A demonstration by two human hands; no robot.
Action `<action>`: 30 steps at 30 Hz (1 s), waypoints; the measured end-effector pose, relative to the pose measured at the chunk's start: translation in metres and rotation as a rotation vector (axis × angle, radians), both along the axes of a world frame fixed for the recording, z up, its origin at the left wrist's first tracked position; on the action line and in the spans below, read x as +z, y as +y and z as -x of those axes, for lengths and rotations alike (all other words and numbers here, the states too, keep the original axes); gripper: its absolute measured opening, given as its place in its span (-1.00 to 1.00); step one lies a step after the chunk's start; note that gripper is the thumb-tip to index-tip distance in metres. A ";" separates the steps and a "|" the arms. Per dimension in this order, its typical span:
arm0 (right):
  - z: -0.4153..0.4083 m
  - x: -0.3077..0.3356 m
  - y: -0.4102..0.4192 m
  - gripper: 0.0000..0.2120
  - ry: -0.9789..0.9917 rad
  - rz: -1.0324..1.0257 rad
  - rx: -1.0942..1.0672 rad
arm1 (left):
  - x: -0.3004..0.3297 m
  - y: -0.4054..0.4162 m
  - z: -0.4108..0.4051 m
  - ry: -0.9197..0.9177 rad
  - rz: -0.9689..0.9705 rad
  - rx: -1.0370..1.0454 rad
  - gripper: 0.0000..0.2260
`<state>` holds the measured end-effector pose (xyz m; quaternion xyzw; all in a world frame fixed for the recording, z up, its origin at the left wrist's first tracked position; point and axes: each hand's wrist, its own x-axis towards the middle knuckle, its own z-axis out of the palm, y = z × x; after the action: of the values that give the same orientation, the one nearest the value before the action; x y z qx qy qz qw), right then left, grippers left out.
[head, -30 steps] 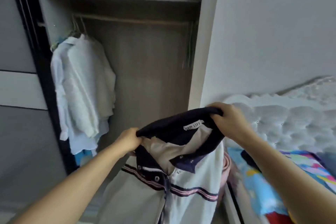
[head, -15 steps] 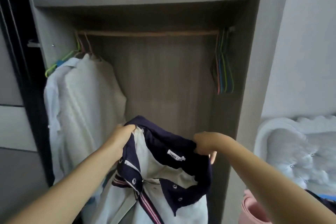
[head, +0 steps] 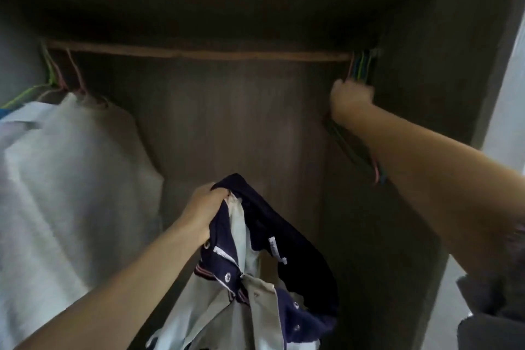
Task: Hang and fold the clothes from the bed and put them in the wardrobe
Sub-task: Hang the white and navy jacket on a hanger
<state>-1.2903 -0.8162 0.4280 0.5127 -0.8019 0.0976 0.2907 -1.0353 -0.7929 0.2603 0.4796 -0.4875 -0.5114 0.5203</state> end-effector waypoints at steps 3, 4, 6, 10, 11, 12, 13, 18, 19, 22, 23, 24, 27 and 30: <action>0.017 -0.001 -0.014 -0.65 0.012 -0.108 -0.135 | 0.005 -0.020 -0.001 -0.009 0.002 -0.103 -0.81; 0.021 -0.002 -0.019 -0.66 0.040 -0.134 -0.157 | 0.006 -0.026 -0.003 -0.014 0.005 -0.129 -0.81; 0.027 -0.002 -0.029 -0.67 0.097 -0.149 -0.186 | 0.010 -0.037 -0.008 -0.003 0.007 -0.175 -0.79; 0.033 0.001 -0.034 -0.72 -0.004 0.043 -0.140 | 0.014 -0.056 -0.019 0.000 -0.002 -0.259 -0.82; 0.030 0.001 -0.033 -0.74 -0.064 0.123 -0.095 | 0.014 -0.061 -0.022 -0.007 -0.003 -0.271 -0.82; 0.025 0.001 -0.032 -0.77 -0.130 0.201 -0.041 | 0.013 -0.065 -0.024 -0.015 -0.006 -0.279 -0.82; 0.017 -0.002 -0.028 -0.80 -0.193 0.279 0.012 | 0.011 -0.070 -0.026 -0.022 -0.016 -0.287 -0.81; -0.027 -0.087 0.004 -0.88 -0.500 0.652 0.337 | 0.003 -0.089 -0.038 -0.056 -0.081 -0.307 -0.76; -0.039 -0.110 0.013 -0.93 -0.643 0.709 0.414 | 0.001 -0.093 -0.040 -0.057 -0.094 -0.312 -0.76; -0.078 -0.147 0.040 -0.83 -1.298 0.888 0.646 | -0.006 -0.099 -0.045 -0.073 -0.137 -0.326 -0.77; -0.089 -0.150 0.050 -0.75 -1.444 0.929 0.721 | -0.009 -0.101 -0.047 -0.084 -0.159 -0.334 -0.78; -0.098 -0.149 0.060 -0.67 -1.514 0.967 0.796 | -0.012 -0.102 -0.048 -0.094 -0.182 -0.347 -0.78; -0.120 -0.141 0.094 -0.59 -1.569 1.117 1.018 | -0.019 -0.102 -0.049 -0.115 -0.222 -0.391 -0.75; -0.140 -0.130 0.120 -0.58 -1.554 1.269 1.090 | -0.018 -0.102 -0.048 -0.112 -0.227 -0.381 -0.74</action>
<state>-1.1504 -0.6963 0.2979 0.3541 -0.2418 0.8894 -0.1584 -0.9873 -0.8949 0.2425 0.4619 -0.5367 -0.6248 0.3290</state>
